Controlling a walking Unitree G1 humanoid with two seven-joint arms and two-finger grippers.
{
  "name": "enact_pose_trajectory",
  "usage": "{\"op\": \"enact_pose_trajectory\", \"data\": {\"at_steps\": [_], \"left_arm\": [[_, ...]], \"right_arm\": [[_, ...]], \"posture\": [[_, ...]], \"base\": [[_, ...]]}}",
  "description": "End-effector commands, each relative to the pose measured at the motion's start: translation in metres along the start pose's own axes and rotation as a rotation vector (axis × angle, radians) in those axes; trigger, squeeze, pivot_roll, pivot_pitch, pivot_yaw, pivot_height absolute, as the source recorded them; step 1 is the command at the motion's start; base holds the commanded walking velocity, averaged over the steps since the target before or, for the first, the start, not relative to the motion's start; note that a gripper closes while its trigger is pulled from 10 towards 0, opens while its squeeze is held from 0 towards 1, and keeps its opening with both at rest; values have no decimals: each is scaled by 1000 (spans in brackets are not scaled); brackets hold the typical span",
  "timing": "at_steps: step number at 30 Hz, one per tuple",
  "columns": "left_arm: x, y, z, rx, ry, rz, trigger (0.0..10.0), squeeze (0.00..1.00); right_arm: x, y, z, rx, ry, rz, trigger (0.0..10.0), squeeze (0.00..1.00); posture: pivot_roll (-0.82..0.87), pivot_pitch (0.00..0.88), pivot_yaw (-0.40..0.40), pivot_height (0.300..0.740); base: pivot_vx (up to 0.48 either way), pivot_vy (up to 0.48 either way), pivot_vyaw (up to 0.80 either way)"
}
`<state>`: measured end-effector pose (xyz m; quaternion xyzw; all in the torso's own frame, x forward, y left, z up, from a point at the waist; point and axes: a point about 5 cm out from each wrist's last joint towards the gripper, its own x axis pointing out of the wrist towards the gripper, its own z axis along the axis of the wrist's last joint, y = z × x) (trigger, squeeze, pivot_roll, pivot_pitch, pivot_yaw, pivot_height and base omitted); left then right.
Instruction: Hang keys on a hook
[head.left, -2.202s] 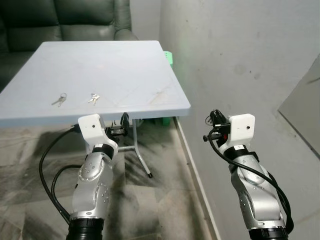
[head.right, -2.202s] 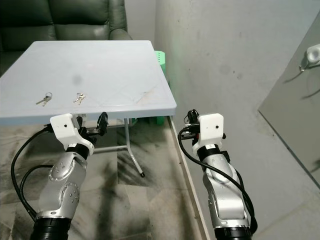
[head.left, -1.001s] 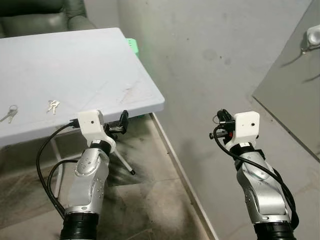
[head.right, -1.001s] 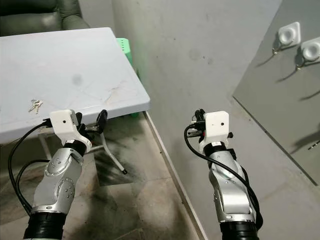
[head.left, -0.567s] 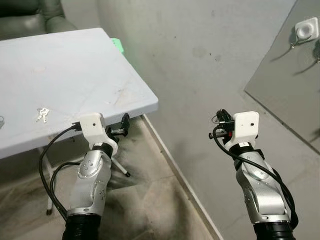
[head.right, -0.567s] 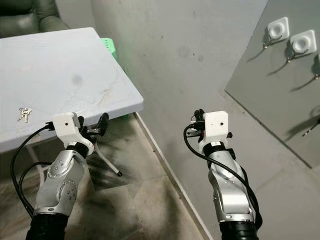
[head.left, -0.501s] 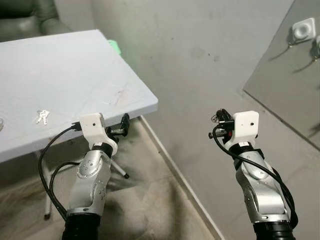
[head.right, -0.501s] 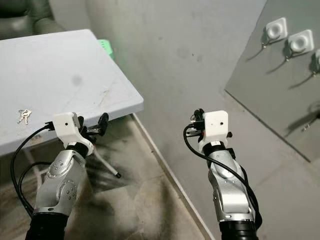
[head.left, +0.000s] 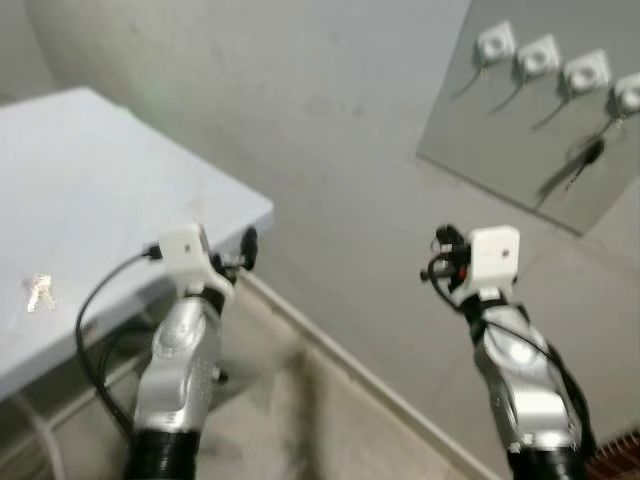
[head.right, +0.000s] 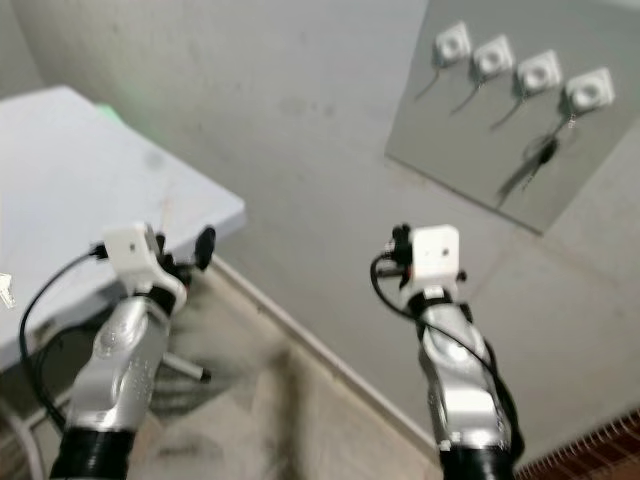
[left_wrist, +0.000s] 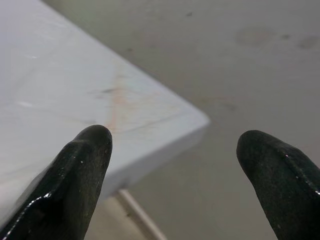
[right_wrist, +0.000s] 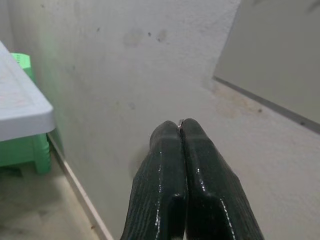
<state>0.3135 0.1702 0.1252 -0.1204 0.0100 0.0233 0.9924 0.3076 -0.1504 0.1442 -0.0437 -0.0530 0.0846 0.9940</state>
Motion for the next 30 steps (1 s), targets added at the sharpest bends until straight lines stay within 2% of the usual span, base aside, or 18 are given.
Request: {"op": "enact_pose_trajectory", "data": {"at_steps": [1,20,30], "left_arm": [[1,-13,-3,-3,17,-33,10000,0],[0,-18,-3,67,11,-27,10000,0],[2,-17,2,153,-17,-41,10000,0]], "right_arm": [[-1,-11,3,-18,-7,-33,10000,0],[0,-8,2,-12,-9,-36,10000,0],[3,-9,3,-5,-17,-50,10000,0]], "posture": [[24,69,-62,740],[27,49,-53,740],[31,44,-42,740]], "base": [[0,0,-725],[0,0,-722],[0,0,-722]]}}
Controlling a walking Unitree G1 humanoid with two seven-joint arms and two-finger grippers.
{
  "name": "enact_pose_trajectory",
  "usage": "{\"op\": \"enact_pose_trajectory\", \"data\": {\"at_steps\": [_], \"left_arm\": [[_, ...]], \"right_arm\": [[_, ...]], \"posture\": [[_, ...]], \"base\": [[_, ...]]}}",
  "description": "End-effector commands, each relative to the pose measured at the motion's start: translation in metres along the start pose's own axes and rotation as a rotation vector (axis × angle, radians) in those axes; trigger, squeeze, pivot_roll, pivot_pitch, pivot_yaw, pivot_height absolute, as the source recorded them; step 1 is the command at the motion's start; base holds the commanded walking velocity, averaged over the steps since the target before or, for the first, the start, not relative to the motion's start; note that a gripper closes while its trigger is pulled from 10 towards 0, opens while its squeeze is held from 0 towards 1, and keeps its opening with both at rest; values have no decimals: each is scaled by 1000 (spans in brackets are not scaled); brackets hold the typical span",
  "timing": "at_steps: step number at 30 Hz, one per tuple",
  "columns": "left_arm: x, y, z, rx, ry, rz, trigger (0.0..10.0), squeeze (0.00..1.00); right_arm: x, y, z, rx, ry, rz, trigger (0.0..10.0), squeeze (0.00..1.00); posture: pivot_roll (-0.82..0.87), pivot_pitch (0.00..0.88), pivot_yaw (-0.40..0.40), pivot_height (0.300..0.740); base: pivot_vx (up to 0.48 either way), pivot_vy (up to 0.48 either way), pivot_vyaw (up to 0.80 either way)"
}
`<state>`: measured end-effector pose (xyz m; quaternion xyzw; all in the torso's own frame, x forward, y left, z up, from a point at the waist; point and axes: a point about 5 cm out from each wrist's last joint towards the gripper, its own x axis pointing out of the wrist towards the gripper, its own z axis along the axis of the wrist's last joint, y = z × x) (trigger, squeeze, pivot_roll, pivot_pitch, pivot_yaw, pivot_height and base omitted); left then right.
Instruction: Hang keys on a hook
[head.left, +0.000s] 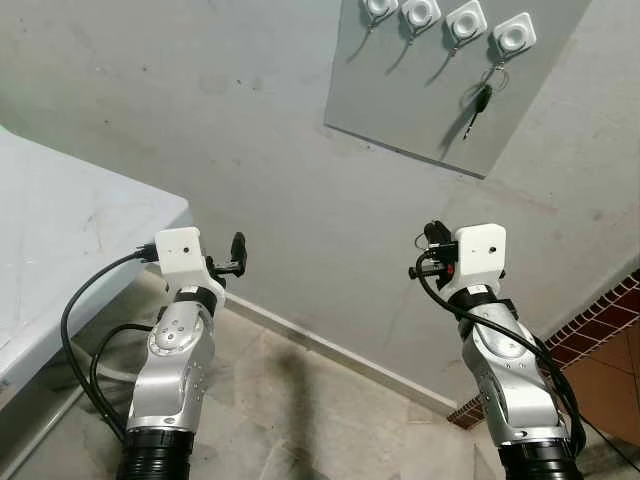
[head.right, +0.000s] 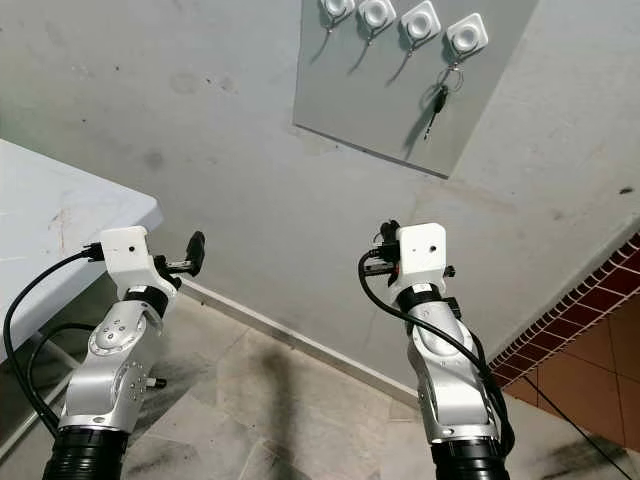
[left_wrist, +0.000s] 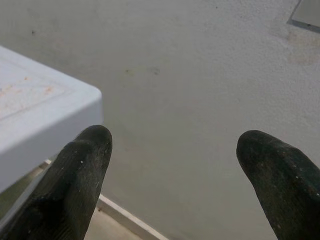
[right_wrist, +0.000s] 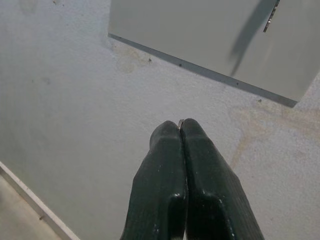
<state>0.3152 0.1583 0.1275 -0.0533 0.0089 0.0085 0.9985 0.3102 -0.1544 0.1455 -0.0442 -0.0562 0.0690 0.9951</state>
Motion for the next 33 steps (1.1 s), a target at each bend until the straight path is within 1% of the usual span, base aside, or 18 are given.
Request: {"op": "enact_pose_trajectory", "data": {"at_steps": [1,2,3,5,8,13,17,19,24,27,33], "left_arm": [[1,-5,4,14,-23,-18,10000,0],[1,-6,4,11,-27,-21,10000,0],[0,-6,4,-14,-28,-31,10000,0],[-1,-6,3,-16,-16,-43,10000,0],[-1,-7,1,-44,-2,-57,10000,0],[-1,-7,1,-26,-1,-49,10000,0],[-2,-6,0,-28,6,-46,10000,0],[-3,-6,-1,-27,8,-51,10000,0],[-4,-5,0,-33,4,-54,10000,0],[-1,-8,4,-33,-13,-83,10000,0],[3,-6,9,-23,-20,-87,10000,0]], "right_arm": [[1,-4,2,-1,-13,-19,10000,0],[1,-4,2,0,-13,-20,10000,0],[2,-4,2,2,-13,-21,10000,0],[1,-3,2,11,-13,-26,10000,0],[0,-2,1,11,-13,-29,10000,0],[-2,-4,0,11,-12,-41,10000,0],[-3,-3,0,13,-11,-46,10000,0],[-6,-2,-2,16,-7,-47,10000,0],[-9,-5,-2,12,-6,-59,10000,0],[-7,-5,0,11,-15,-67,10000,0],[-8,-3,-2,16,-17,-81,10000,0]], "posture": [[31,44,-42,740],[31,44,-42,740],[28,45,-36,740],[27,45,-34,740],[24,41,-27,740],[19,43,-23,740],[15,44,-21,740],[9,49,-14,740],[3,47,-11,740],[0,41,6,740],[4,42,38,740]], "base": [[0,0,-719],[0,0,-719],[0,0,-719],[0,0,-719],[0,0,-721],[0,0,-720],[0,0,-722],[0,0,-719],[0,0,-719],[0,0,-719],[0,0,-718]]}}
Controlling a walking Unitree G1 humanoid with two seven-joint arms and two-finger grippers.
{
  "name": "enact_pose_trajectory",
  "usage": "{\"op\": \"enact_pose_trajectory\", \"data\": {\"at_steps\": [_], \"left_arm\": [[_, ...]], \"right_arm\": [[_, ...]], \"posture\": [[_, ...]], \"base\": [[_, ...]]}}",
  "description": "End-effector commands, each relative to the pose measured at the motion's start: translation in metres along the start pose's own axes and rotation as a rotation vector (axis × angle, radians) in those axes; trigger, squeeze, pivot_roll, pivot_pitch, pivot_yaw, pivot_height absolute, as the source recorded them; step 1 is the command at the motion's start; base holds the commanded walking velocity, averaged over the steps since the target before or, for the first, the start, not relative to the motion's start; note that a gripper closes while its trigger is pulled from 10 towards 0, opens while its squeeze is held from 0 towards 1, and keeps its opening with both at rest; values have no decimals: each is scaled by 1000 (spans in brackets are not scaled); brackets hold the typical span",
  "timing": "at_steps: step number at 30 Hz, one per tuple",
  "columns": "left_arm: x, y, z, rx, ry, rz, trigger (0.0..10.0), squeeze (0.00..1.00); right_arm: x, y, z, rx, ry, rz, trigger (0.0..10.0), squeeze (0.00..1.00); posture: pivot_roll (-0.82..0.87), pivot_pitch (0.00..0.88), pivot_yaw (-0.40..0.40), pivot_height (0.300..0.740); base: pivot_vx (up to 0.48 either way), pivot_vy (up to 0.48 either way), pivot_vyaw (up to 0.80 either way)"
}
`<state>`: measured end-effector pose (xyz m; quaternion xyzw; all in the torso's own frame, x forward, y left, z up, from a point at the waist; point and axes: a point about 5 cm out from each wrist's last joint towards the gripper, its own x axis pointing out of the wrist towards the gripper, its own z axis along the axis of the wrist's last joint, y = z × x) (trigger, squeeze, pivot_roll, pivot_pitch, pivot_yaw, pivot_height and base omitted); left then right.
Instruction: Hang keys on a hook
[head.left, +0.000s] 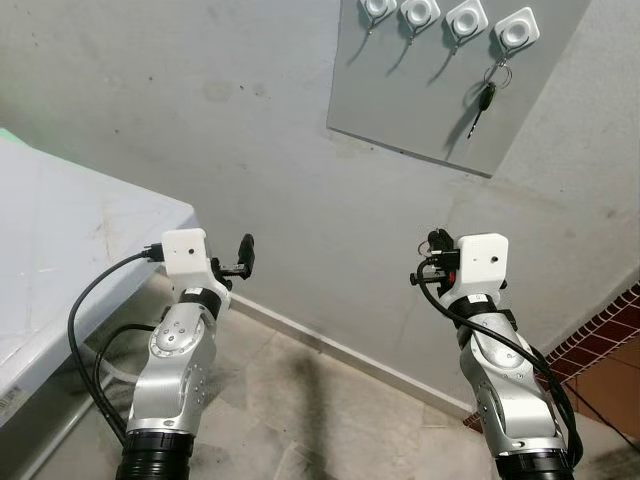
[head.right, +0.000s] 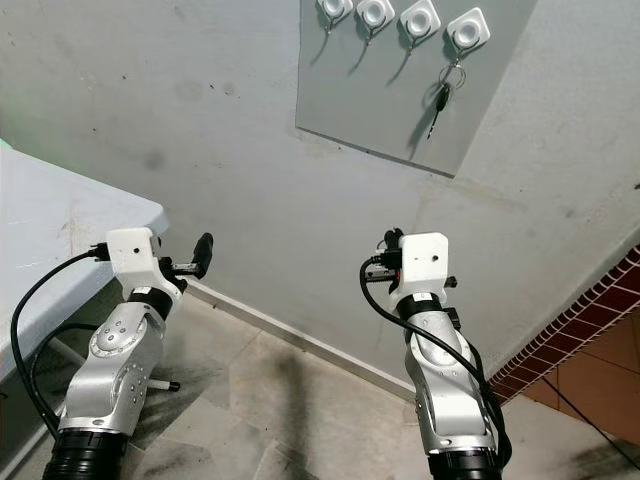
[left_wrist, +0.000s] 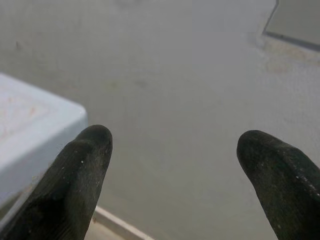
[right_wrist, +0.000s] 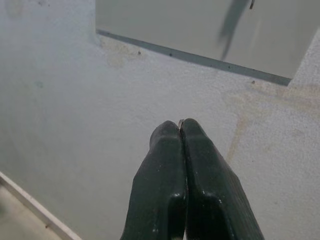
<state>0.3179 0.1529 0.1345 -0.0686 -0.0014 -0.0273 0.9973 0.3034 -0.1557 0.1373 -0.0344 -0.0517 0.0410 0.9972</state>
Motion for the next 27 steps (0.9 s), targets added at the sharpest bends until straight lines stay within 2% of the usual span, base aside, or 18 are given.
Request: {"op": "enact_pose_trajectory", "data": {"at_steps": [1,2,8,14,27], "left_arm": [[1,0,3,7,-3,-14,10000,0],[1,-1,4,27,-3,-26,10000,0],[5,-1,7,48,-1,-59,10000,0],[10,-3,9,13,-3,-69,10000,0],[4,-3,2,-46,3,-34,10000,0]], "right_arm": [[0,-3,6,-1,-27,-24,10000,0],[-3,-3,5,17,-46,-34,10000,0],[-5,1,4,30,-54,-24,10000,0],[-4,-1,6,33,-70,-29,10000,0],[0,-2,9,18,-67,-1,10000,0]], "posture": [[4,42,38,740],[6,41,65,740],[0,30,87,740],[-5,25,65,740],[10,36,19,740]], "base": [[0,0,-712],[0,0,-444],[0,0,0],[0,0,0],[0,0,0]]}}
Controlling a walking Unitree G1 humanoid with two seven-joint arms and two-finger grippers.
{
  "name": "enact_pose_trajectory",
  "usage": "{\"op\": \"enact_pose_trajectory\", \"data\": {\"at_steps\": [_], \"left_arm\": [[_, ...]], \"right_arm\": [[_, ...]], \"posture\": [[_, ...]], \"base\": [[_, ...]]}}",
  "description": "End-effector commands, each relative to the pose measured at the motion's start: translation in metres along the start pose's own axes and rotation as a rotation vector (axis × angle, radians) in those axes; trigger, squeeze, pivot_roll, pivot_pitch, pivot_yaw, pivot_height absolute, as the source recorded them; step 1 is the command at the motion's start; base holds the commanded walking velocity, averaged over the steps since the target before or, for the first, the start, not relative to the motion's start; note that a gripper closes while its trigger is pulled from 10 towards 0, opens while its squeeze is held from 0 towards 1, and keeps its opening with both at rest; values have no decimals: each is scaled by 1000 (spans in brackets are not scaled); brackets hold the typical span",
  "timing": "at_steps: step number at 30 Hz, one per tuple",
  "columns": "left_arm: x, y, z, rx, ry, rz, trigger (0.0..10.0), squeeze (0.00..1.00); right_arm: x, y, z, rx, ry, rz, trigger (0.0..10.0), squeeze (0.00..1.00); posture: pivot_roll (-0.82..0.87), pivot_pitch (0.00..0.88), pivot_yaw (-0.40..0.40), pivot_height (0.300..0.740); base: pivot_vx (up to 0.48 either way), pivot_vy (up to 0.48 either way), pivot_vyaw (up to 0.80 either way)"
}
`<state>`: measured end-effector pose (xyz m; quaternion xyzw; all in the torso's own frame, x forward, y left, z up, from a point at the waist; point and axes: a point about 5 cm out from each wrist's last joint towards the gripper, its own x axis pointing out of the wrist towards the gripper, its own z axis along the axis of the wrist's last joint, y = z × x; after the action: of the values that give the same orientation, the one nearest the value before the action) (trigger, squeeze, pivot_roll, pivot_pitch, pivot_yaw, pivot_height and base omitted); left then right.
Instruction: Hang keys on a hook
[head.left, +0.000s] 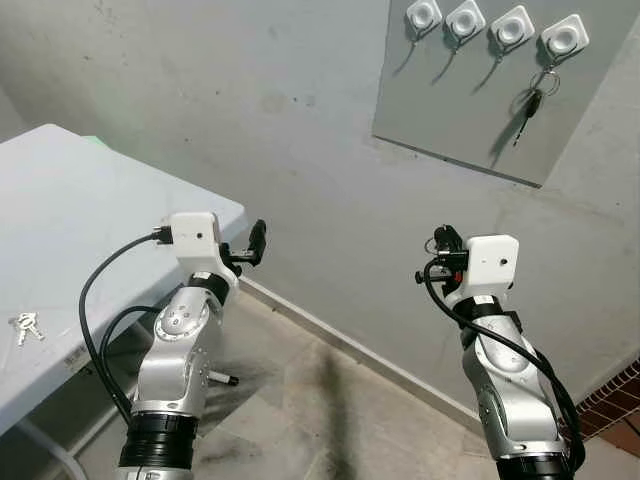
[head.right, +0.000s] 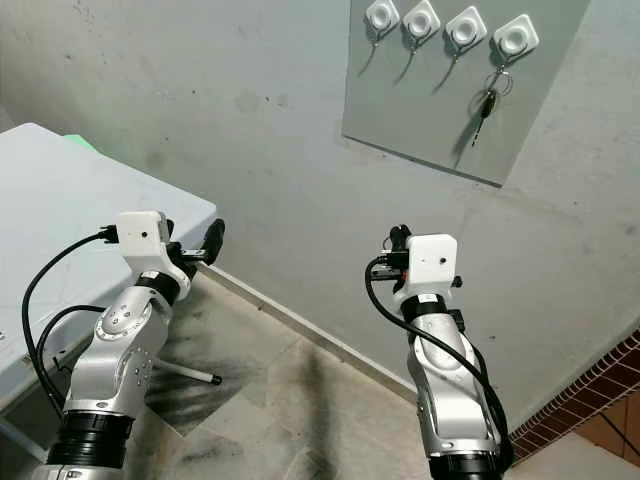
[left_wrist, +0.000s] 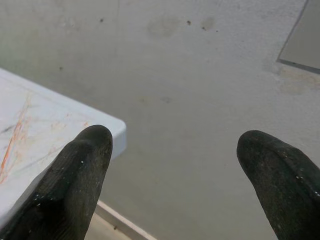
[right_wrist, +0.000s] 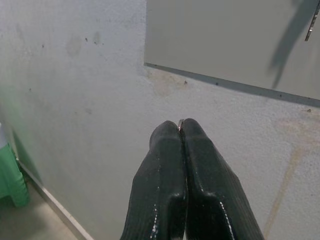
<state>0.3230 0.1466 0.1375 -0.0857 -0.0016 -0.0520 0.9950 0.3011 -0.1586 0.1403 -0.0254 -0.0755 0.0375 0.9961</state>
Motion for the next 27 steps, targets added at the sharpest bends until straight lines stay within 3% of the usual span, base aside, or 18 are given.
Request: {"op": "enact_pose_trajectory", "data": {"at_steps": [1,16,27], "left_arm": [[-2,4,-1,-19,2,21,10000,0],[-4,2,-3,-23,6,25,10000,0],[-3,2,-3,-41,10,28,10000,0]], "right_arm": [[3,2,5,3,-16,15,10000,0],[3,-1,3,1,12,11,10000,0],[3,-1,1,5,39,5,10000,0]], "posture": [[11,39,17,740],[8,43,9,740],[4,43,5,740]], "base": [[0,0,0],[0,0,0],[0,460,-755]]}}
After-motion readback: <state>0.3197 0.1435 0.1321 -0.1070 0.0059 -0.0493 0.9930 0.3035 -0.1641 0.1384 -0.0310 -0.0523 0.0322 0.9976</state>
